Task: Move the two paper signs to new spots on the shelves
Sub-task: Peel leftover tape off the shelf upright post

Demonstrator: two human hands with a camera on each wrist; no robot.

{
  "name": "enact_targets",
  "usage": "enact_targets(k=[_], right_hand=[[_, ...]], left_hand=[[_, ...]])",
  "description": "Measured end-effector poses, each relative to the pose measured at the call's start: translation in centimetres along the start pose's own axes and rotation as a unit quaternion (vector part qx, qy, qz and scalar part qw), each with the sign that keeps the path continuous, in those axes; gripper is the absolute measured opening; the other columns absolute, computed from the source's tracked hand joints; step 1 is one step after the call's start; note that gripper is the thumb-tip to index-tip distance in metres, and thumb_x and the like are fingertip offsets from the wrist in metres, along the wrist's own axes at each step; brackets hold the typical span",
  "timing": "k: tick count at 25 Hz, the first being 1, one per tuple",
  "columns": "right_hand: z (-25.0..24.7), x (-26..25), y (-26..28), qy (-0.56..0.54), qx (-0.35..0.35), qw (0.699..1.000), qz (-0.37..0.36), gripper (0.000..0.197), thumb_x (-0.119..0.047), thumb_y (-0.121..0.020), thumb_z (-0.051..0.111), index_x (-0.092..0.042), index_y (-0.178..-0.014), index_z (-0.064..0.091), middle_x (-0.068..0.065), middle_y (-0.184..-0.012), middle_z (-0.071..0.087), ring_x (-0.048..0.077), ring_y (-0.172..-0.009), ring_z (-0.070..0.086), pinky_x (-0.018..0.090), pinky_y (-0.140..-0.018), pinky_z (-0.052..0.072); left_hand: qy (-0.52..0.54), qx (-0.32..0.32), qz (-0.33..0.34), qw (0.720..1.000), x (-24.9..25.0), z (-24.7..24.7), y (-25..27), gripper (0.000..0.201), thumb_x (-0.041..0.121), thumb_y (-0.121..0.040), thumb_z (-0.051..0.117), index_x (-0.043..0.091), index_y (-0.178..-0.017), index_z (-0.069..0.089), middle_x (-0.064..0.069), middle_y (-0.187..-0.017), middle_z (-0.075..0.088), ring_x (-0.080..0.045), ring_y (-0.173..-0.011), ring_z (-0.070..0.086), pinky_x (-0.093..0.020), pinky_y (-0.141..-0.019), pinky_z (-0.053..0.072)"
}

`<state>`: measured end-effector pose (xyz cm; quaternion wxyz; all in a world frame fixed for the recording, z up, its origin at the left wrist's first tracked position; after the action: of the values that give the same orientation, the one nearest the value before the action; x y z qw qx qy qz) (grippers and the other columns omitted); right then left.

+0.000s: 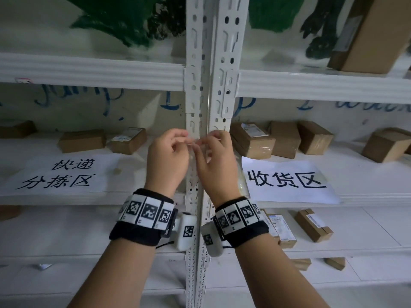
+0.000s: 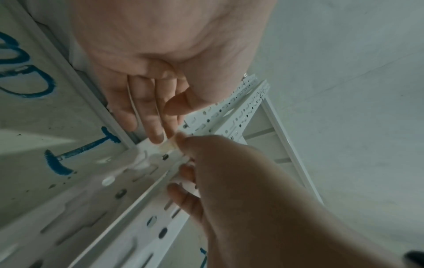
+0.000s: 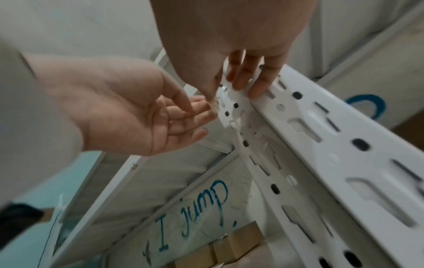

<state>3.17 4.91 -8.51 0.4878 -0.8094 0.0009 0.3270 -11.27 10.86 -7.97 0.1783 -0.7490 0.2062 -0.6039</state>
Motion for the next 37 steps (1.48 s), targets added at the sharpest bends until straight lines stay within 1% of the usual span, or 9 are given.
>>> enact_targets(k=[3,8,12,19,21,26,31,35,37], right_hand=[[-3.0,3.0,3.0,-0.108,0.060,0.990,0.074,0.005,-0.013,-0.099,0.070,-0.011,-0.102,0.073,-0.002,-0.100,0.072,0.010,-0.088,0.070,0.032,-0.074,0.061],[-5.3,6.6,5.8,-0.081,0.105,0.984,0.115,0.005,-0.014,-0.095,0.076,-0.014,-0.100,0.076,-0.007,-0.093,0.073,0.011,-0.085,0.068,0.031,-0.074,0.057],[-6.1,9.3,7.7,-0.072,0.106,0.978,0.164,0.020,-0.023,-0.093,0.082,-0.020,-0.111,0.073,-0.011,-0.097,0.072,0.013,-0.083,0.067,0.020,-0.071,0.054],[-8.3,17.3,12.8,-0.003,0.107,0.955,0.276,0.015,-0.015,-0.096,0.076,-0.011,-0.111,0.077,-0.007,-0.098,0.071,-0.011,-0.085,0.064,-0.002,-0.074,0.046],[-7.6,18.3,13.7,0.004,0.084,0.954,0.287,0.013,-0.013,-0.095,0.075,-0.014,-0.108,0.079,-0.010,-0.095,0.071,-0.009,-0.083,0.066,0.002,-0.073,0.051],[-5.1,18.5,14.1,0.039,0.049,0.971,0.231,0.008,-0.012,-0.093,0.078,-0.012,-0.098,0.083,-0.007,-0.102,0.076,0.011,-0.076,0.072,0.022,-0.071,0.061],[-2.7,18.1,14.3,0.073,0.014,0.979,0.190,0.014,-0.015,-0.097,0.075,-0.011,-0.108,0.083,-0.005,-0.114,0.072,0.015,-0.083,0.073,0.031,-0.073,0.062],[-1.8,16.7,14.6,0.147,-0.013,0.973,0.175,0.021,-0.029,-0.103,0.066,-0.021,-0.118,0.078,-0.011,-0.128,0.067,0.012,-0.083,0.074,0.030,-0.061,0.058],[-2.0,15.9,14.4,0.187,-0.031,0.969,0.157,0.025,-0.026,-0.102,0.061,-0.025,-0.123,0.075,-0.012,-0.128,0.067,0.014,-0.077,0.073,0.027,-0.055,0.053]], left_hand=[[-0.002,-0.008,-0.002,1.000,-0.1,1.1,1.6,0.021,0.012,-0.102,0.056,0.018,-0.109,0.075,0.006,-0.099,0.077,-0.013,-0.095,0.075,-0.035,-0.089,0.062],[0.024,-0.059,-0.026,0.998,-1.3,5.4,3.9,0.022,0.011,-0.099,0.059,0.020,-0.105,0.078,0.006,-0.088,0.078,-0.012,-0.084,0.077,-0.036,-0.082,0.066],[0.016,-0.103,-0.032,0.994,-2.8,8.6,5.5,0.024,0.015,-0.097,0.060,0.021,-0.105,0.081,0.009,-0.087,0.079,-0.011,-0.083,0.077,-0.042,-0.083,0.066],[0.015,-0.113,-0.071,0.991,-5.5,10.6,6.7,0.032,0.030,-0.087,0.054,0.023,-0.102,0.082,0.008,-0.086,0.080,-0.017,-0.082,0.077,-0.044,-0.082,0.065],[0.015,-0.107,-0.081,0.991,-6.4,11.0,7.3,0.032,0.030,-0.087,0.054,0.021,-0.100,0.081,0.008,-0.085,0.079,-0.020,-0.081,0.076,-0.046,-0.082,0.065],[0.005,-0.085,-0.106,0.991,-8.2,11.0,8.0,0.025,0.020,-0.092,0.055,0.018,-0.101,0.079,0.007,-0.085,0.078,-0.020,-0.079,0.076,-0.045,-0.080,0.065],[-0.008,-0.074,-0.114,0.991,-9.6,10.7,8.5,0.023,0.015,-0.095,0.058,0.014,-0.105,0.079,0.005,-0.088,0.079,-0.022,-0.078,0.075,-0.048,-0.079,0.065],[-0.010,-0.075,-0.122,0.990,-10.0,10.6,8.8,0.028,0.021,-0.090,0.055,0.014,-0.103,0.079,0.007,-0.085,0.078,-0.020,-0.077,0.075,-0.045,-0.079,0.064],[-0.009,-0.077,-0.119,0.990,-10.0,10.7,8.9,0.029,0.022,-0.090,0.054,0.014,-0.103,0.079,0.007,-0.084,0.078,-0.020,-0.076,0.074,-0.044,-0.078,0.064]])
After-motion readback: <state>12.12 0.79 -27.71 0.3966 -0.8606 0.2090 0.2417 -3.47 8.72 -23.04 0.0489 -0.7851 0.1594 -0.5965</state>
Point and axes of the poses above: each hand's wrist, its own y-axis away from the middle knuckle, its own z-axis out of the palm, x = y × z, the point moved 9 cm from there along -y, towards the middle knuckle
